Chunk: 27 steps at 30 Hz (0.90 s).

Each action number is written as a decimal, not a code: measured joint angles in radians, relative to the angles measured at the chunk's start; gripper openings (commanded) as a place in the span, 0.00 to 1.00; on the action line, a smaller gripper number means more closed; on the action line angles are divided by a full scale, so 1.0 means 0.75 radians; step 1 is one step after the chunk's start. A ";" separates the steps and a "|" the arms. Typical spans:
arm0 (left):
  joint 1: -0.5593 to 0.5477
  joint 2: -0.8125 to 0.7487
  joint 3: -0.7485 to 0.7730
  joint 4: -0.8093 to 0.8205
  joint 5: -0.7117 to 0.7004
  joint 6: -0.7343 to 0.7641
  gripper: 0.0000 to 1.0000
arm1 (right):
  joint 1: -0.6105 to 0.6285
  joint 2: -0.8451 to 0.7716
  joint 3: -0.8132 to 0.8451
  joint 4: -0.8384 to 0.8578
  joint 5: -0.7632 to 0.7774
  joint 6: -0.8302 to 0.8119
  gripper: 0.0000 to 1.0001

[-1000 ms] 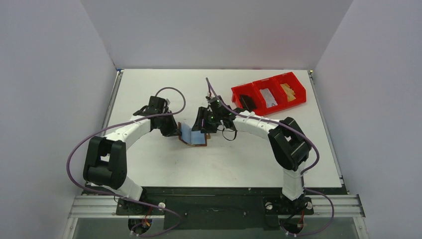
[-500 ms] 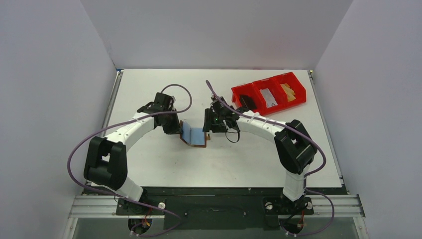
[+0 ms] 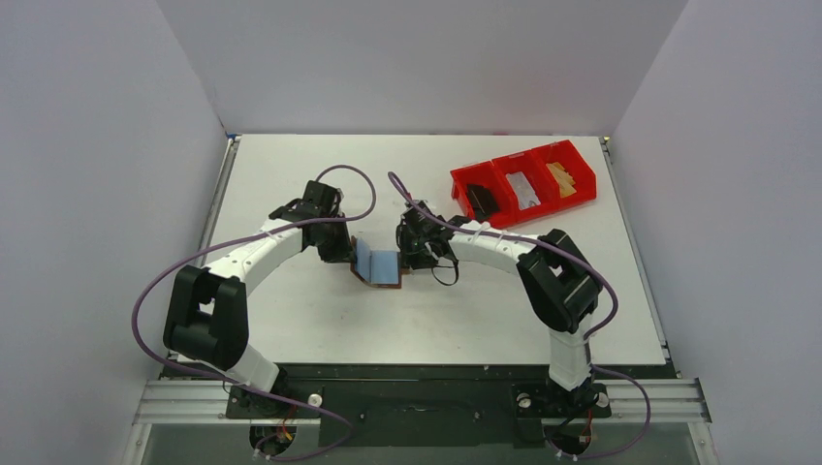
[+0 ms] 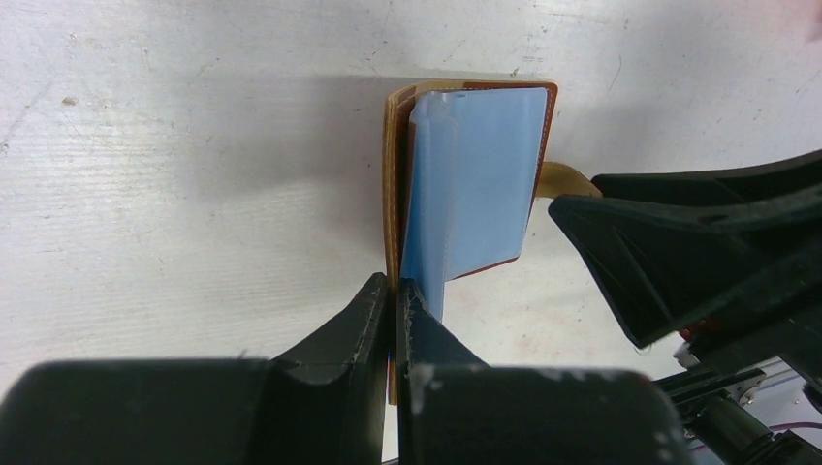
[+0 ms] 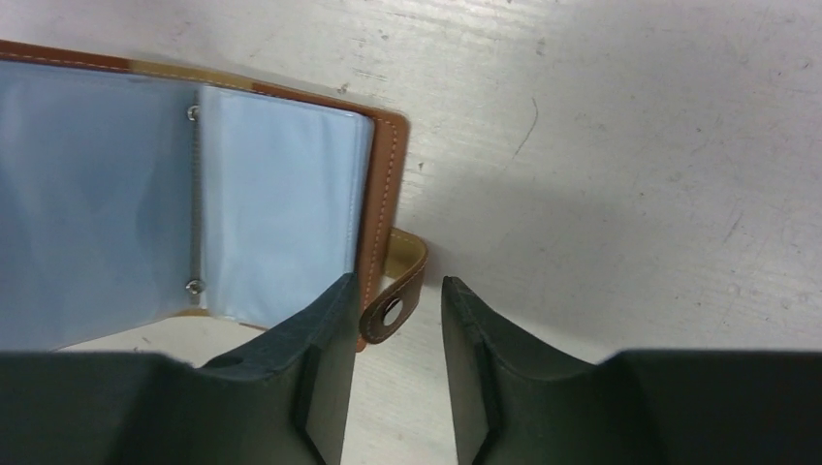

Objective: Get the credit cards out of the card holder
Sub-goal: Close the card holder at the center of the board.

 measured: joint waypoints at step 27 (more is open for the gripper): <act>-0.105 0.072 0.068 0.096 0.099 -0.020 0.31 | -0.001 0.024 -0.086 0.113 0.028 0.043 0.00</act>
